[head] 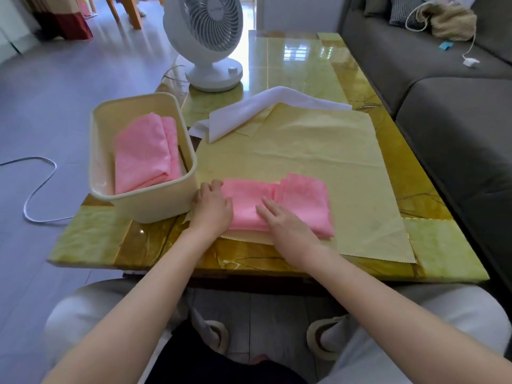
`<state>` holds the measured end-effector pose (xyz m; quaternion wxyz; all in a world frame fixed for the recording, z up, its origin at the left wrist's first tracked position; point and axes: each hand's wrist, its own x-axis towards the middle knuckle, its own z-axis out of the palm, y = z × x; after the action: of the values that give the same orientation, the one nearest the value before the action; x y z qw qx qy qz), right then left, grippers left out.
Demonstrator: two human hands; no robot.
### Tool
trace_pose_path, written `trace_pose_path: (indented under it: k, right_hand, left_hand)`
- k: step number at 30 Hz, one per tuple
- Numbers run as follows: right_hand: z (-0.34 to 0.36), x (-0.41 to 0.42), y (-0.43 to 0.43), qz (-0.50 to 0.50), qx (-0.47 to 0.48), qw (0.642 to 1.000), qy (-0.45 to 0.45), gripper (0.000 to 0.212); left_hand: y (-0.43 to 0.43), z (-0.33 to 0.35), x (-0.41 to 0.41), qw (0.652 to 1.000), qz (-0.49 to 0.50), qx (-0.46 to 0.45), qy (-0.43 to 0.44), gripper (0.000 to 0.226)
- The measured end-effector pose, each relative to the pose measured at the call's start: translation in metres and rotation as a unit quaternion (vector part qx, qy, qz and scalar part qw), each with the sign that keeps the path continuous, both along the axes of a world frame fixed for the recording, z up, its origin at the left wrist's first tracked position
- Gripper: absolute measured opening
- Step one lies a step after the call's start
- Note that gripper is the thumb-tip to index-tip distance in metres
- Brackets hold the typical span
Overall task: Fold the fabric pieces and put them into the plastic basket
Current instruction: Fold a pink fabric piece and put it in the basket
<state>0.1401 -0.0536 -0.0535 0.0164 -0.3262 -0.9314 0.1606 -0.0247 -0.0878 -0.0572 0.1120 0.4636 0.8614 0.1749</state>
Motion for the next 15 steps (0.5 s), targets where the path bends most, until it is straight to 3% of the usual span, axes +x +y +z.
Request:
trace_pose_path:
  k: [4,7,10,15]
  right_hand:
    - [-0.011,-0.008,-0.012,0.023,0.031,0.993,-0.116,0.071]
    - [-0.014,-0.007,-0.011,0.012,-0.009,0.992,-0.128,0.073]
    - [-0.006,-0.005,-0.003,-0.021,-0.116,0.992,-0.045,0.064]
    - [0.011,0.004,0.009,-0.099,-0.245,0.953,0.150,0.039]
  left_hand:
    - [-0.004,-0.002,0.004,0.999,0.004,-0.042,0.009,0.045]
    - [-0.001,0.003,0.005,0.998,0.031,-0.034,-0.037,0.044]
    - [0.001,0.015,0.005,0.991,0.053,-0.016,-0.118,0.045]
    - [0.007,0.047,0.029,0.973,0.013,0.154,-0.173,0.037]
